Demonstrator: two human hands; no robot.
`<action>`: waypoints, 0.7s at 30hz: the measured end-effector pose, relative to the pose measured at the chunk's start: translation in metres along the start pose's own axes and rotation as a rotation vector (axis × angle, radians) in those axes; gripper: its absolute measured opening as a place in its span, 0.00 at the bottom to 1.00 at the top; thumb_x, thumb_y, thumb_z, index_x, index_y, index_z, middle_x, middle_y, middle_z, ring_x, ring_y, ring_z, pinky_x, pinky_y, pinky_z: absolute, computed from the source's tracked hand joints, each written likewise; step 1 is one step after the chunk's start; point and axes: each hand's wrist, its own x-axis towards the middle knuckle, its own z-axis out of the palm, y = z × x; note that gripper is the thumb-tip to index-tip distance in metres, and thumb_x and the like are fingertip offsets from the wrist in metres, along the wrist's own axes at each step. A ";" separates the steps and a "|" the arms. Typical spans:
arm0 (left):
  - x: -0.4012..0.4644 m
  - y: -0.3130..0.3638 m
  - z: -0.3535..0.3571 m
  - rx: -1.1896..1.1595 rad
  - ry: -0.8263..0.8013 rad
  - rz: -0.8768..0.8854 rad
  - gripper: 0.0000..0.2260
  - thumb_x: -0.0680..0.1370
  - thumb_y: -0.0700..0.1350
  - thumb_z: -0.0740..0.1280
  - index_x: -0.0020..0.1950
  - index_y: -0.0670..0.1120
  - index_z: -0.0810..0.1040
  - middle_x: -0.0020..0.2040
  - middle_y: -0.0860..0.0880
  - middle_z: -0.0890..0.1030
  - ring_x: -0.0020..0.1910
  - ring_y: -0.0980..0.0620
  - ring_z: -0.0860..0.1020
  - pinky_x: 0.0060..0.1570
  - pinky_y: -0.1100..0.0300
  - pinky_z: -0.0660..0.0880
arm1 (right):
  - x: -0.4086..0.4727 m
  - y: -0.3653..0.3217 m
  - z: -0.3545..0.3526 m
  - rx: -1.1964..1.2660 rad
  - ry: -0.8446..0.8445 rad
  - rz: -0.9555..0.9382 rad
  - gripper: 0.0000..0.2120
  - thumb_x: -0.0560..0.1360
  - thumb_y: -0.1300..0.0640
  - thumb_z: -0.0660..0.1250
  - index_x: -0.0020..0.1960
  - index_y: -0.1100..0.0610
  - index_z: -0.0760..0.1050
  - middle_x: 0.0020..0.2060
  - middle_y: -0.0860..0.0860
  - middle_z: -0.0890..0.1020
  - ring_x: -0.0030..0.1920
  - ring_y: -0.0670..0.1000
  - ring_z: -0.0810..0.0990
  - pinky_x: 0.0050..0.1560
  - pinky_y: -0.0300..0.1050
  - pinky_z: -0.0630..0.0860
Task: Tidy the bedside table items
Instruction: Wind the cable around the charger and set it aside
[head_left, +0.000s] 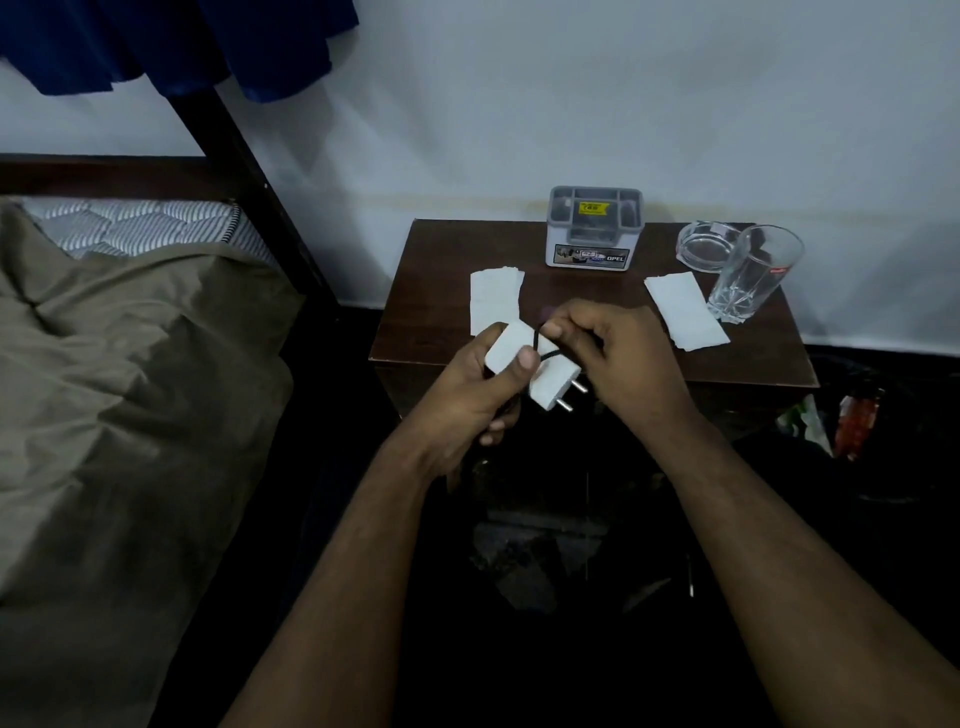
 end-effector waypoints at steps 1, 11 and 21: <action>-0.001 0.000 0.001 -0.005 -0.026 0.011 0.23 0.76 0.57 0.70 0.60 0.42 0.72 0.34 0.49 0.72 0.22 0.57 0.63 0.21 0.68 0.60 | -0.001 -0.001 0.000 0.027 -0.005 0.009 0.14 0.81 0.45 0.64 0.44 0.53 0.80 0.35 0.47 0.84 0.37 0.46 0.82 0.39 0.51 0.77; -0.002 0.002 0.005 -0.076 0.075 0.107 0.11 0.75 0.55 0.73 0.50 0.49 0.82 0.38 0.45 0.80 0.22 0.55 0.65 0.23 0.64 0.59 | -0.007 0.000 0.012 0.101 -0.336 0.157 0.08 0.79 0.62 0.63 0.54 0.58 0.79 0.46 0.52 0.86 0.47 0.52 0.84 0.49 0.52 0.78; 0.007 0.001 0.001 -0.164 0.472 0.206 0.18 0.72 0.51 0.78 0.58 0.47 0.81 0.51 0.43 0.86 0.48 0.41 0.82 0.49 0.40 0.75 | -0.012 -0.007 0.030 0.091 -0.538 0.149 0.05 0.81 0.59 0.65 0.57 0.57 0.76 0.45 0.45 0.84 0.44 0.40 0.83 0.49 0.41 0.76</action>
